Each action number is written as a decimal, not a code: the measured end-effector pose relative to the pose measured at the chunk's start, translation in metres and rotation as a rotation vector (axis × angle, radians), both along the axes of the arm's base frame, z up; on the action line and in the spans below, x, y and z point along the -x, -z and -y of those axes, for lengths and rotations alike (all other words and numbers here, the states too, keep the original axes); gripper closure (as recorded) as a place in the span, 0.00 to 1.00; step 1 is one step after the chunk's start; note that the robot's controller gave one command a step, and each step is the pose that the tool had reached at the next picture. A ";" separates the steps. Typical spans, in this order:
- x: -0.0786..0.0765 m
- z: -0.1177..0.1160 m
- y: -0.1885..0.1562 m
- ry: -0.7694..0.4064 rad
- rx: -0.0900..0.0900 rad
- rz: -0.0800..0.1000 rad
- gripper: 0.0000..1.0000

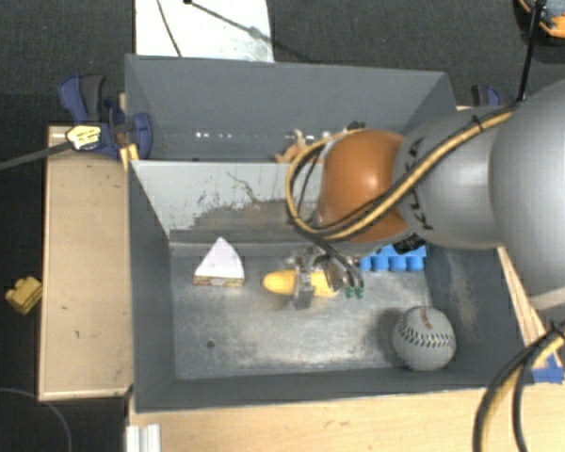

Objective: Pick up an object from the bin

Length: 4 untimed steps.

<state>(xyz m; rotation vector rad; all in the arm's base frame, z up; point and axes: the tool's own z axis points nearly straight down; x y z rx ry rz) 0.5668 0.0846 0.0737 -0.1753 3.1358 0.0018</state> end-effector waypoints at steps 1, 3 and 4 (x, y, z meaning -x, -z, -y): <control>0.000 0.000 -0.009 0.001 0.000 0.001 1.00; 0.000 0.000 -0.024 0.003 0.000 -0.001 1.00; -0.001 0.000 -0.038 0.004 0.000 0.001 1.00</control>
Offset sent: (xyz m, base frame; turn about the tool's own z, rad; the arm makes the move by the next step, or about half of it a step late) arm 0.0001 0.0000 0.0023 0.0000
